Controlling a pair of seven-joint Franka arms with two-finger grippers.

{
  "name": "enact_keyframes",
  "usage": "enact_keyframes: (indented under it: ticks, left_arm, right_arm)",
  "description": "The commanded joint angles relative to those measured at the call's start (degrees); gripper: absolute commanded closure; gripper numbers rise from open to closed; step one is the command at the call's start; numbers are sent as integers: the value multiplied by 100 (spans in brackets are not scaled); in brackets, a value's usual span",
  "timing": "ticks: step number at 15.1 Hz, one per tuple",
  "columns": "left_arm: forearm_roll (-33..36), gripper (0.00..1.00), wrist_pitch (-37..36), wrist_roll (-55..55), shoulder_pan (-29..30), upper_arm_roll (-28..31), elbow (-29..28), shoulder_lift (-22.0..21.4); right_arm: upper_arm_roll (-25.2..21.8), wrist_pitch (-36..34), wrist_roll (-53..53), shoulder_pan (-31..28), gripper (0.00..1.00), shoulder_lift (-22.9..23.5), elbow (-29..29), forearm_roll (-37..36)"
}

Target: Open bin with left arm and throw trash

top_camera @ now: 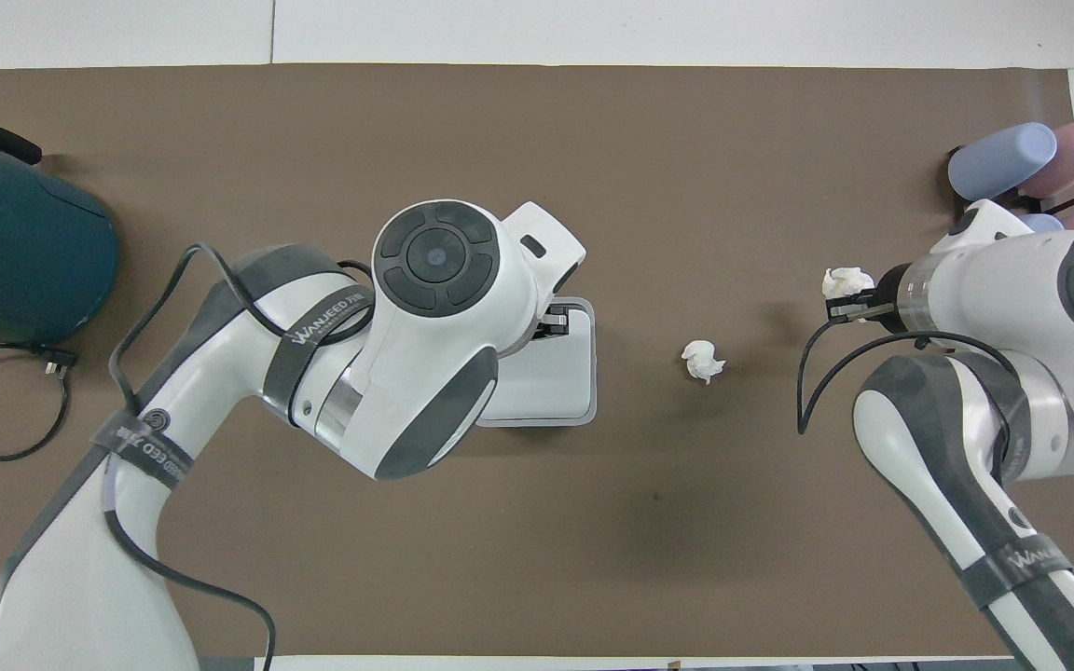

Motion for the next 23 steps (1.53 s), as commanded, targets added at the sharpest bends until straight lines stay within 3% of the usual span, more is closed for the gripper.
enact_keyframes:
  ticks: [1,4,9,10,11,14,16,19,22,23]
  left_arm:
    - [-223,100,-420,542,305,28,-200,-450]
    - [-337,100,-939,1201,727,37,-218,-767]
    - [-364,100,-1353,2344,1631,54,-279,-943]
    - [-364,76,-1336,2529,1747,63,-366,-987]
    - [-364,28,-1240,2635,1878,63,-541,-1039]
    - [-364,18,-618,3100,2230,63,-1270,-1303]
    - [-364,6,-82,3338,2397,63,-1736,-1321]
    - [-364,2,1121,3392,2573,72,-2422,-1085]
    - [-364,2,1966,3357,2626,81,-2503,-497]
    - [-364,2,2160,3331,2592,81,-2512,-339]
  right_arm:
    - [15,-634,592,225,100,-80,484,40]
    - [41,-734,1515,637,100,-71,600,381]
    - [41,30,3149,1463,100,245,600,980]
    - [41,171,3483,1657,100,341,600,1085]
    - [41,329,3687,1815,100,438,600,1104]
    - [41,979,4293,2229,100,833,617,1104]
    - [41,1348,4645,2466,100,983,618,1139]
    - [41,1517,4717,2756,100,1019,618,1218]
    - [41,1473,4717,2862,100,966,521,1227]
    - [41,1456,4726,2871,89,966,530,1227]
